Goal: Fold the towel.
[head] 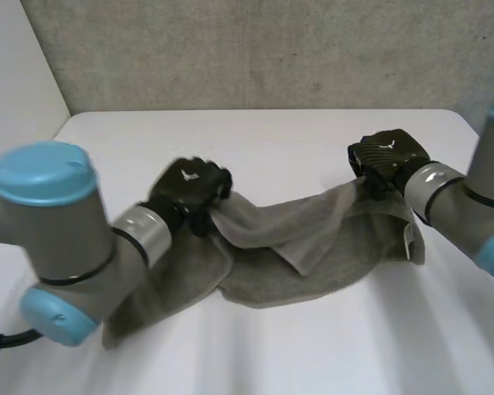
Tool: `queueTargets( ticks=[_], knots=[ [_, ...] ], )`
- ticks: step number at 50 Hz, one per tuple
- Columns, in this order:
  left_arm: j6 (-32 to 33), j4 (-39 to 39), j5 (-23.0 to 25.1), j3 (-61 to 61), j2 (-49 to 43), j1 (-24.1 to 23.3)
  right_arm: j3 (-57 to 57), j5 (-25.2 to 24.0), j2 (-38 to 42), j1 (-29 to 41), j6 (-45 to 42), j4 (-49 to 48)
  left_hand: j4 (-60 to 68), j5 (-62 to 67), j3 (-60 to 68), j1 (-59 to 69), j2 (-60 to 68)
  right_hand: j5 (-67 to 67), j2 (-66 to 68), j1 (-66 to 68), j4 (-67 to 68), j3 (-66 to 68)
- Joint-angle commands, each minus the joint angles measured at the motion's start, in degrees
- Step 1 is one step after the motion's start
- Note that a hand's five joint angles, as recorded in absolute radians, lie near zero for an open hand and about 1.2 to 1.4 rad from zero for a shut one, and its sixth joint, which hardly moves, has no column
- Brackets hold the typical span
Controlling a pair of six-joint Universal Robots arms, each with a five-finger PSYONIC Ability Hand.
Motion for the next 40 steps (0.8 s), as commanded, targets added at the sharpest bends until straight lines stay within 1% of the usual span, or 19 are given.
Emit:
queueTargets(
  ticks=[1,2,3,4,5,6,11,16,18,19,21,24,26,27,29,32,35,37,40],
  knots=[
    [-0.08,-0.10,-0.07,3.15,-3.13,-2.42,-11.70,9.74,9.72,-0.40,-6.39,4.71,-35.17,-45.70,-36.15,-34.48,-35.76,-10.66,-8.88,-9.77,-10.67,-10.34],
    [-0.08,-0.10,-0.15,3.06,-2.51,-2.86,-12.41,11.06,10.16,-0.13,-7.27,6.03,-38.37,-48.90,-39.35,-37.68,-38.96,-34.12,-32.34,-33.23,-34.13,-33.80],
    [-0.08,-0.10,-0.15,3.06,-2.51,-2.86,-12.42,11.08,10.17,-0.13,-7.28,6.04,-38.40,-48.93,-39.38,-37.72,-38.99,-34.36,-32.57,-33.47,-34.37,-34.04],
    [-0.08,-0.10,-0.33,2.71,-1.38,-3.56,-12.16,11.95,10.34,-0.13,-7.54,6.65,-43.39,-53.93,-44.37,-42.71,-43.99,-59.83,-58.05,-58.94,-59.85,-59.52],
    [-0.08,-0.10,-0.33,2.71,-1.36,-3.56,-11.29,12.48,10.17,-0.13,-7.46,6.66,-43.45,-53.98,-44.42,-42.76,-44.04,-66.23,-64.45,-65.34,-66.24,-65.91],
    [-0.08,-0.10,-0.76,2.01,0.20,-4.09,-11.28,12.48,10.17,-0.13,-7.46,6.66,-46.44,-56.97,-47.42,-45.76,-47.03,-66.23,-64.45,-65.34,-66.24,-65.91],
    [-0.08,0.08,-3.23,-2.74,5.23,-3.83,-6.53,12.40,5.42,0.22,-6.93,6.13,-48.32,-58.85,-49.30,-47.64,-48.91,-66.23,-64.45,-65.34,-66.24,-65.91],
    [0.35,0.52,-5.34,-9.42,10.94,-3.13,4.60,12.40,-5.71,0.57,-7.02,0.87,-48.83,-59.36,-49.81,-48.15,-49.42,-66.23,-64.45,-65.34,-66.24,-65.91],
    [0.71,0.78,-5.69,-14.58,15.05,-1.73,7.42,12.31,-8.96,1.09,-7.02,-0.45,-47.99,-58.52,-48.97,-47.31,-48.58,-66.23,-64.45,-65.34,-66.24,-65.91],
    [0.71,0.78,-5.69,-14.61,15.07,-1.72,7.44,12.31,-8.99,1.10,-7.02,-0.46,-47.99,-58.52,-48.97,-47.30,-48.58,-66.23,-64.45,-65.34,-66.24,-65.91],
    [0.71,0.87,-5.78,-17.25,17.18,-0.66,13.13,12.05,-14.42,2.41,-7.02,-2.47,-47.48,-58.01,-48.46,-46.80,-48.07,-66.23,-64.45,-65.34,-66.24,-65.91],
    [0.71,0.87,-5.95,-24.43,22.70,3.01,15.62,11.60,-16.55,3.21,-7.19,-3.10,-44.30,-54.83,-45.28,-43.62,-44.89,-66.23,-64.45,-65.34,-66.24,-65.91],
    [0.62,0.78,-6.04,-26.54,23.76,4.16,20.25,10.12,-19.18,5.04,-7.11,-3.54,-42.62,-53.15,-43.60,-41.94,-43.21,-66.23,-64.45,-65.34,-66.24,-65.91],
    [0.62,0.61,-6.04,-28.48,24.47,5.30,20.28,10.11,-19.19,5.05,-7.11,-3.54,-40.61,-51.14,-41.59,-39.92,-41.20,-66.23,-64.45,-65.34,-66.24,-65.91],
    [0.62,0.35,-6.13,-29.97,24.82,6.36,22.64,9.06,-19.19,6.45,-6.58,-3.19,-38.92,-49.45,-39.90,-38.24,-39.51,-58.28,-56.50,-57.39,-58.29,-57.96],
    [0.71,0.34,-6.13,-32.35,25.00,7.94,23.62,8.88,-19.19,7.34,-5.52,-3.27,-37.73,-48.26,-38.71,-37.05,-38.32,-54.88,-53.09,-53.99,-54.89,-54.56],
    [0.71,0.34,-6.13,-34.11,24.65,9.09,24.32,8.88,-18.57,7.95,-2.10,-3.10,-35.55,-46.08,-36.53,-34.87,-36.14,-49.49,-47.71,-48.60,-49.51,-49.18],
    [0.71,0.43,-6.13,-34.64,24.30,9.61,24.14,8.70,-15.95,7.87,1.75,-3.01,-35.04,-45.57,-36.02,-34.36,-35.63,-40.45,-38.67,-39.56,-40.46,-40.14],
    [0.71,0.34,-6.13,-35.35,23.17,10.23,23.70,8.79,-14.18,7.87,3.44,-2.92,-33.86,-44.39,-34.84,-33.18,-34.45,-37.05,-35.26,-36.16,-37.06,-36.73]
  ],
)
